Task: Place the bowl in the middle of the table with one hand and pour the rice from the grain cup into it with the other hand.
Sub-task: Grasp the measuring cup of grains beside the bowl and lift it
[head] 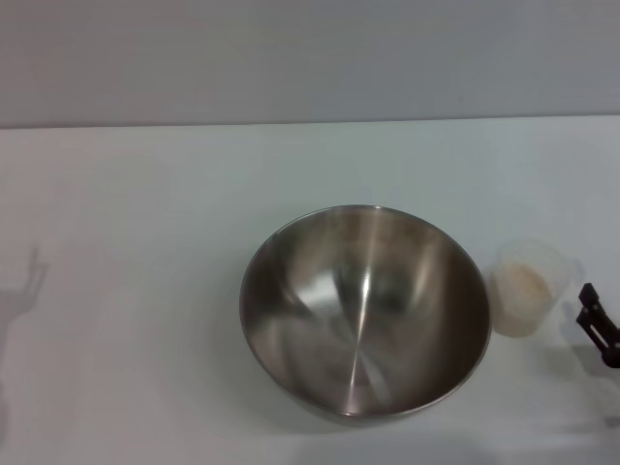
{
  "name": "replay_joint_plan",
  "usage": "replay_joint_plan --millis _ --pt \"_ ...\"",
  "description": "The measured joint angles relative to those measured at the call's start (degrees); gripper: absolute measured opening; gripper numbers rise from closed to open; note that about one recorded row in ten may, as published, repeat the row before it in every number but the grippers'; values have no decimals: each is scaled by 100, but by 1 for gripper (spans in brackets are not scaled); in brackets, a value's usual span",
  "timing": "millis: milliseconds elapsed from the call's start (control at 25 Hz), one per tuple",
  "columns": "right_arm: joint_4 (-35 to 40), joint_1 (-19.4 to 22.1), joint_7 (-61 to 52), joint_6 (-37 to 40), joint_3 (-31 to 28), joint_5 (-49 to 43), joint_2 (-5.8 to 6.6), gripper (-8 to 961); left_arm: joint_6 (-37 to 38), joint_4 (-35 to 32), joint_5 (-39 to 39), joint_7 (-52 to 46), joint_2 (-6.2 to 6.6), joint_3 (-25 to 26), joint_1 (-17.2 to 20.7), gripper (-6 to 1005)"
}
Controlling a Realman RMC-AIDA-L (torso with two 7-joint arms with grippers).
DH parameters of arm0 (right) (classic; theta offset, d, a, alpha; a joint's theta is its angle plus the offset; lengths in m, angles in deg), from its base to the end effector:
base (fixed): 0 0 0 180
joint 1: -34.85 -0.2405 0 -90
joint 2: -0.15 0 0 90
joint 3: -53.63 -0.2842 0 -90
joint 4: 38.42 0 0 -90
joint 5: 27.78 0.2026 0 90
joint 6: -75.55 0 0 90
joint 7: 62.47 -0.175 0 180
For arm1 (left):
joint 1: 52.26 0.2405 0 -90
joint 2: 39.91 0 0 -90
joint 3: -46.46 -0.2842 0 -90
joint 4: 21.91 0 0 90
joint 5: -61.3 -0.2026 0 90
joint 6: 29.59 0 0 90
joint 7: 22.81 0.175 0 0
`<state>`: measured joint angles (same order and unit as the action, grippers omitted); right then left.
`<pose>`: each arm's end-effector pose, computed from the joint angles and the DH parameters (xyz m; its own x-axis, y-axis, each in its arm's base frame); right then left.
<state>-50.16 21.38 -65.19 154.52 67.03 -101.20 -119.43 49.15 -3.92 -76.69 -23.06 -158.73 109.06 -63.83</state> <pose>0.3886 0.2578 -0.0520 0.7291 -0.0659 -0.6812 -0.6843 -0.0906 -0.7236 -0.3641 0.3047 0.0249 0.7282 -0.2381 0.6426 0.6752 0.0892 -0.7322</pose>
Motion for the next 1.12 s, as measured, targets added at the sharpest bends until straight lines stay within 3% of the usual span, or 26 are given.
replay_joint_plan --millis 1120 --pt "84 -452 -1 -595 -66 14 4 843 10 -17 -35 -41 0 -29 51 842"
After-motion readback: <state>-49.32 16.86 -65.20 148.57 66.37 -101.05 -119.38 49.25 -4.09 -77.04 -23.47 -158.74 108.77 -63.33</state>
